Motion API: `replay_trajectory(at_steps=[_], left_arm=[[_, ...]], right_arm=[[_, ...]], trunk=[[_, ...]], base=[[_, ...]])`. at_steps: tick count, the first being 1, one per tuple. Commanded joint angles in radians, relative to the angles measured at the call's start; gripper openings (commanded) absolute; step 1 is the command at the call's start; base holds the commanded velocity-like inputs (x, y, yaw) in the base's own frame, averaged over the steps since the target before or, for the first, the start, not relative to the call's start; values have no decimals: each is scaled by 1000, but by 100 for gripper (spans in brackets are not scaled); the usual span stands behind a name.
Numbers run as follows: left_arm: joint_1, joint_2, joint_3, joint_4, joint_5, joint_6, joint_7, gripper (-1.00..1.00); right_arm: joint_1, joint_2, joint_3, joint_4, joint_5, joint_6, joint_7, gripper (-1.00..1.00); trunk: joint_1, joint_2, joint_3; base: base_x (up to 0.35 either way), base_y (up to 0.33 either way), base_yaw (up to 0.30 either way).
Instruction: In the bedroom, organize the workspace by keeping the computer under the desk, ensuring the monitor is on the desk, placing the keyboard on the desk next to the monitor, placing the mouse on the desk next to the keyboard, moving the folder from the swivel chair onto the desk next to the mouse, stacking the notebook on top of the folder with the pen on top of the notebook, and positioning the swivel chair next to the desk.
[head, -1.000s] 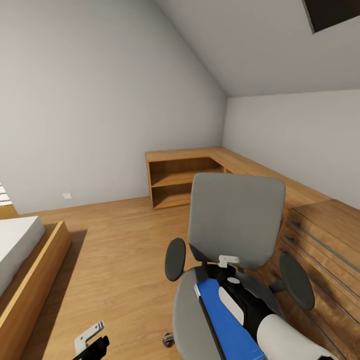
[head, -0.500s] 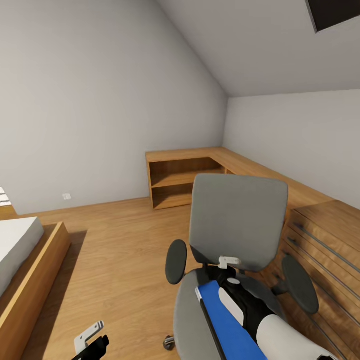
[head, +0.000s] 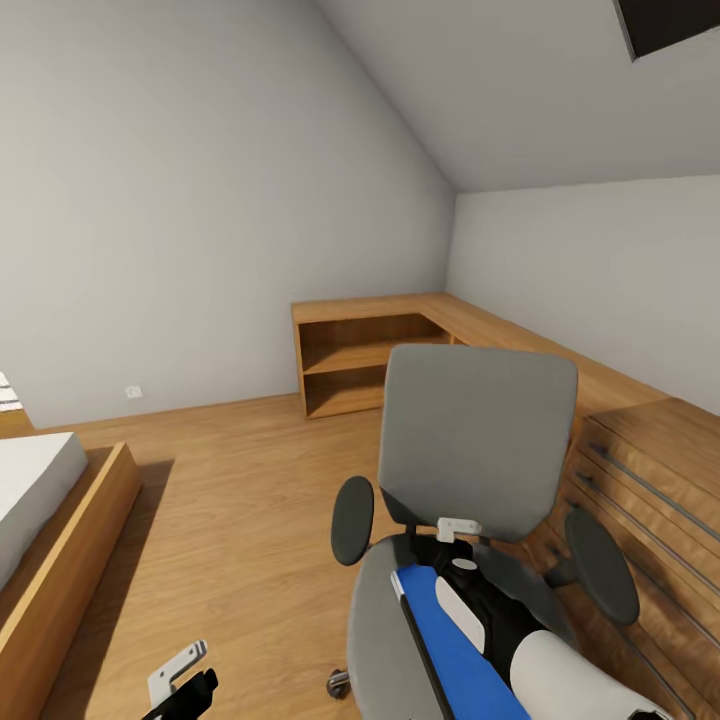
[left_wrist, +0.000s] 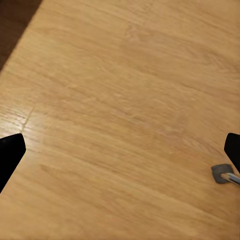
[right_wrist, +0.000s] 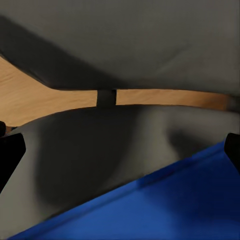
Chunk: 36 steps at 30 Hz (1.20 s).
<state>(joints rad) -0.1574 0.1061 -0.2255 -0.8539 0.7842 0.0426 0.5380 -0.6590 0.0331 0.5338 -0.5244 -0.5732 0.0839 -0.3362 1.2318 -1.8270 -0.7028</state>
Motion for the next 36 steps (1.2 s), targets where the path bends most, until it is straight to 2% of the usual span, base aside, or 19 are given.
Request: replay_trajectory(at_steps=[1, 19, 36], left_arm=[[-1, 1, -5, -2, 3, 3, 8, 100], [-1, 1, -9, -2, 3, 3, 7, 100], [-1, 1, -11, -1, 3, 5, 9, 100]], right_arm=[[-1, -1, 7, -2, -5, 5, -11, 100], [-1, -1, 7, -2, -5, 5, -18, 100], [-1, 0, 7, -2, -4, 5, -20, 100]], trunk=[[4, -8, -4], [73, -134, -61], [73, -134, -61]], base=[[0, 0, 0], [0, 0, 0], [0, 0, 0]])
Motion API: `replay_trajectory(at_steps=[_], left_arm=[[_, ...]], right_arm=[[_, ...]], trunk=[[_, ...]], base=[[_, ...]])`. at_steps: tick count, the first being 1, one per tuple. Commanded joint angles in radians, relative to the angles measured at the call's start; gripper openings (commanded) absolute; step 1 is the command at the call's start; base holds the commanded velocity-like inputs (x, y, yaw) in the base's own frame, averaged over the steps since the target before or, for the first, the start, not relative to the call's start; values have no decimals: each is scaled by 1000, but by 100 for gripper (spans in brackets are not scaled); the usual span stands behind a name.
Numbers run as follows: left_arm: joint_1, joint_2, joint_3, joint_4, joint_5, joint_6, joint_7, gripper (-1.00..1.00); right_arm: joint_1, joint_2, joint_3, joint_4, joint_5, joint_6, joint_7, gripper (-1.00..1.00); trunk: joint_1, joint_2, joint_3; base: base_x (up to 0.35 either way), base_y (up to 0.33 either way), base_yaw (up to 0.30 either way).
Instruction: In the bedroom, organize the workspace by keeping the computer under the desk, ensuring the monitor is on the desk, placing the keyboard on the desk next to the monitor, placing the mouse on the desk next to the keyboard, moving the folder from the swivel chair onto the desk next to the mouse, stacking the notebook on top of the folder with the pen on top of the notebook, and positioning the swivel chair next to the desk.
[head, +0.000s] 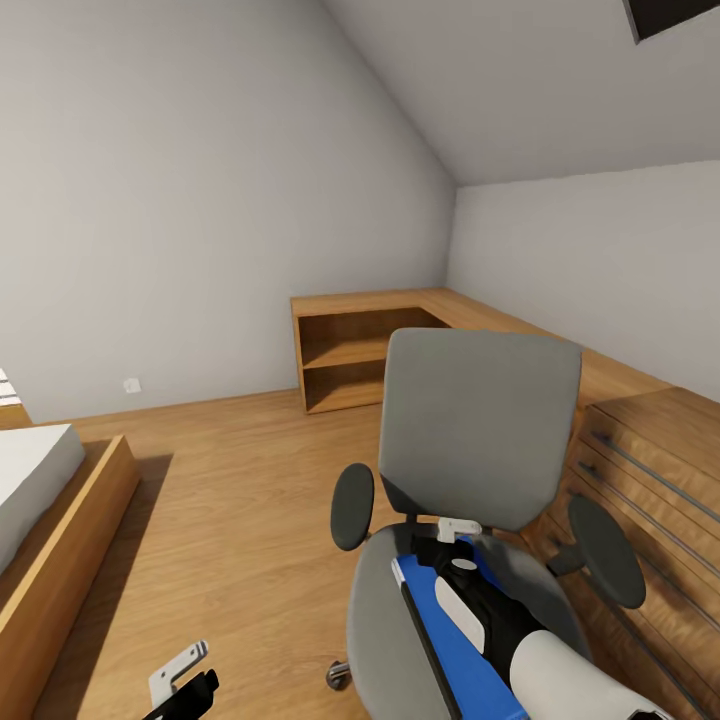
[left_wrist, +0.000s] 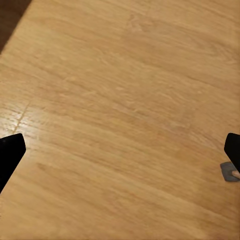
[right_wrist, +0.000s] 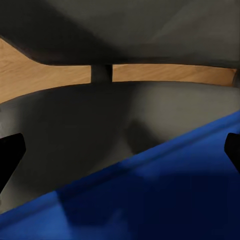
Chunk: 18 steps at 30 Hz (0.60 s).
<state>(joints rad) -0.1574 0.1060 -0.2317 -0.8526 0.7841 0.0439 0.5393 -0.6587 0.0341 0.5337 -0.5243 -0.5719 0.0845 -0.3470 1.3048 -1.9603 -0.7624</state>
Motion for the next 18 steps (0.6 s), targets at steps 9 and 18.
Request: replay_trajectory(at_steps=[9, 18], left_arm=[[-1, 1, -4, -2, 3, 2, 9, 100], [-1, 1, -1, -2, 3, 2, 10, 100]], right_arm=[[-2, 0, 6, -2, -5, 13, -49, 100], [-2, 0, 6, -2, -5, 35, -60, 100]], trunk=[[0, -1, -1], [0, -1, -1]], base=[[0, 0, 0], [0, 0, 0]])
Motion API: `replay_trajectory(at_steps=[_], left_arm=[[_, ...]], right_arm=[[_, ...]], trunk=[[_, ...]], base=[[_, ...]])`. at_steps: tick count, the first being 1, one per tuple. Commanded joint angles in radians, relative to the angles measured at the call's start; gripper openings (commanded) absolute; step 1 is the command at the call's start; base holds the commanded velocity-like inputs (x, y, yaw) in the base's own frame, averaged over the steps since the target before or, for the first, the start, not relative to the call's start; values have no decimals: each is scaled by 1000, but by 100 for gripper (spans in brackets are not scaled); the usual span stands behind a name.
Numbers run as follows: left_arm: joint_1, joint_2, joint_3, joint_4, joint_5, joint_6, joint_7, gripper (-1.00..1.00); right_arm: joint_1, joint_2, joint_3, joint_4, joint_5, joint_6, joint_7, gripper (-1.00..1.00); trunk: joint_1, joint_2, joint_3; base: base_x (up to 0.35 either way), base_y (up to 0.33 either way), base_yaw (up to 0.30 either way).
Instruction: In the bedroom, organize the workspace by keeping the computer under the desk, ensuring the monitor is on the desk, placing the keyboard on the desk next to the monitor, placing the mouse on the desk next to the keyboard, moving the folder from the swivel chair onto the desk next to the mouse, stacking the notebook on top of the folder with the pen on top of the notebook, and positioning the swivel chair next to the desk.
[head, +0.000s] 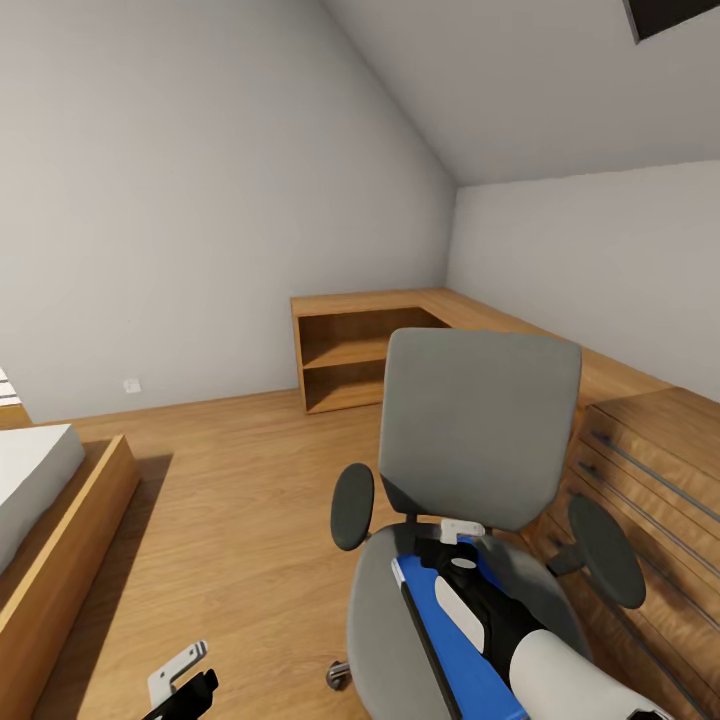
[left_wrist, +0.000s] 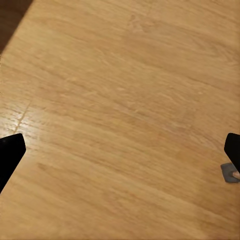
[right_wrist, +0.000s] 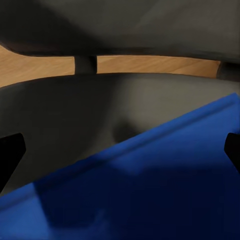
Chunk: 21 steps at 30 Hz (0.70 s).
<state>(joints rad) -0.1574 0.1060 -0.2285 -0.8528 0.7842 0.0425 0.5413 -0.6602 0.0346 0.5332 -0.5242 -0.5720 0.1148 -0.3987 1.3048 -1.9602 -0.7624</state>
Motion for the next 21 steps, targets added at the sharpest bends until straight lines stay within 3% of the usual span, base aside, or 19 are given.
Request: replay_trajectory(at_steps=[1, 8, 13, 21], left_arm=[[-1, 1, -4, -2, 3, 4, 8, 100], [-1, 1, 2, -3, 3, 4, 8, 100], [-1, 1, -1, -3, 3, 3, 9, 100], [-1, 1, -5, -3, 3, 3, 7, 100]], right_arm=[[-1, -1, 7, -2, -5, 5, -9, 100], [-1, -1, 7, -1, -5, 6, -9, 100], [-1, -1, 7, 0, -5, 6, -9, 100], [-1, -1, 7, 0, -5, 6, -9, 100]], trunk=[[0, -1, -1], [0, -1, -1], [19, -36, -17], [19, -36, -17]], base=[[0, 0, 0], [0, 0, 0], [0, 0, 0], [0, 0, 0]])
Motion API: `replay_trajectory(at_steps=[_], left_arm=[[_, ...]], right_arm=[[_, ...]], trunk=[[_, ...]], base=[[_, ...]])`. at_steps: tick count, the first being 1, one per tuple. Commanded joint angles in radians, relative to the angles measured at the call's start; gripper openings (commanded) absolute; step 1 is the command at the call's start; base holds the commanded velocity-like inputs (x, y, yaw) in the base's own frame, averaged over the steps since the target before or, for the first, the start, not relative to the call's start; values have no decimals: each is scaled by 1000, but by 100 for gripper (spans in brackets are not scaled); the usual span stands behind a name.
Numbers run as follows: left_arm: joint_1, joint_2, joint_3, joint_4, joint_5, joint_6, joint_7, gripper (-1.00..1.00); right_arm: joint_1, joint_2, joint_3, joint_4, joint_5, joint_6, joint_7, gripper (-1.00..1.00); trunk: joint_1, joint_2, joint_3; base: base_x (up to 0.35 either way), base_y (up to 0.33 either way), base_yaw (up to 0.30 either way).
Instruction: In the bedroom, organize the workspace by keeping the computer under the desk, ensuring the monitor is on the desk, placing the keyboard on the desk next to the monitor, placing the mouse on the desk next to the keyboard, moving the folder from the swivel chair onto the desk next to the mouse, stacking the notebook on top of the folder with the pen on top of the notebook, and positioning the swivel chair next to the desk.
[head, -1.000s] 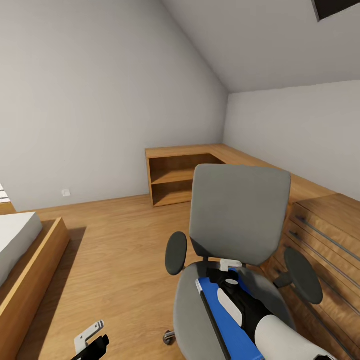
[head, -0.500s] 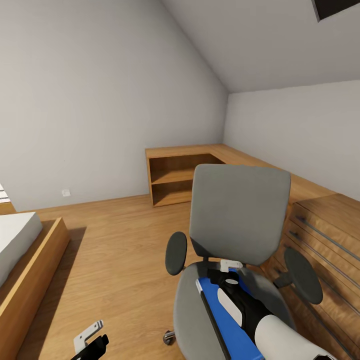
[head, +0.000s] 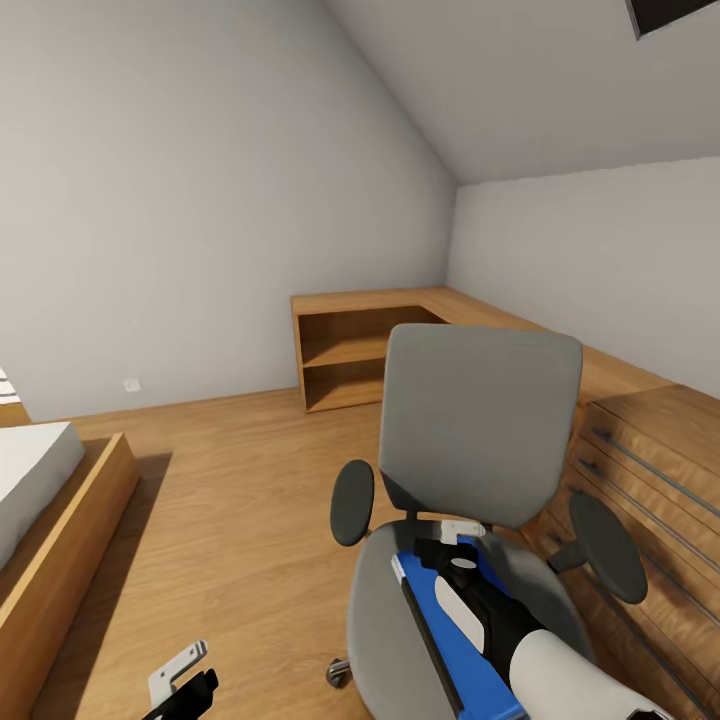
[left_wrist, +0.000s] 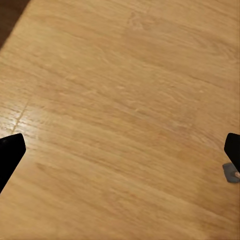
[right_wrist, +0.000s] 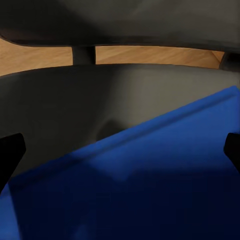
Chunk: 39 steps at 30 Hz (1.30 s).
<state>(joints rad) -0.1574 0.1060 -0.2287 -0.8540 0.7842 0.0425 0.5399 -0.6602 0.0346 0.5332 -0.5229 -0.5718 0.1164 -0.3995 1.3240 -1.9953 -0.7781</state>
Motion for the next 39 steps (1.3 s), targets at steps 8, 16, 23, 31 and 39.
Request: replay_trajectory(at_steps=[8, 16, 23, 31, 39], left_arm=[[-1, 1, -6, -2, 3, 4, 9, 100], [-1, 1, -7, -2, 3, 4, 9, 100], [-1, 1, -7, -1, 3, 4, 9, 100], [-1, 1, -7, -1, 3, 4, 9, 100], [-1, 1, -7, 0, 3, 4, 9, 100]], right_arm=[[-1, -1, 7, -2, -5, 4, -8, 100], [-1, -1, 7, -2, -6, 4, -8, 100], [-1, -1, 7, -3, -5, 3, -7, 100], [-1, -1, 7, -3, -5, 3, -7, 100], [-1, -1, 7, -3, -5, 3, -7, 100]], trunk=[[0, 0, -1], [0, 0, -1], [0, 0, -1], [0, 0, -1], [0, 0, -1]], base=[[-14, 0, 0], [-166, 0, 0], [-25, 0, 0], [-2, 0, 0], [-115, 0, 0]])
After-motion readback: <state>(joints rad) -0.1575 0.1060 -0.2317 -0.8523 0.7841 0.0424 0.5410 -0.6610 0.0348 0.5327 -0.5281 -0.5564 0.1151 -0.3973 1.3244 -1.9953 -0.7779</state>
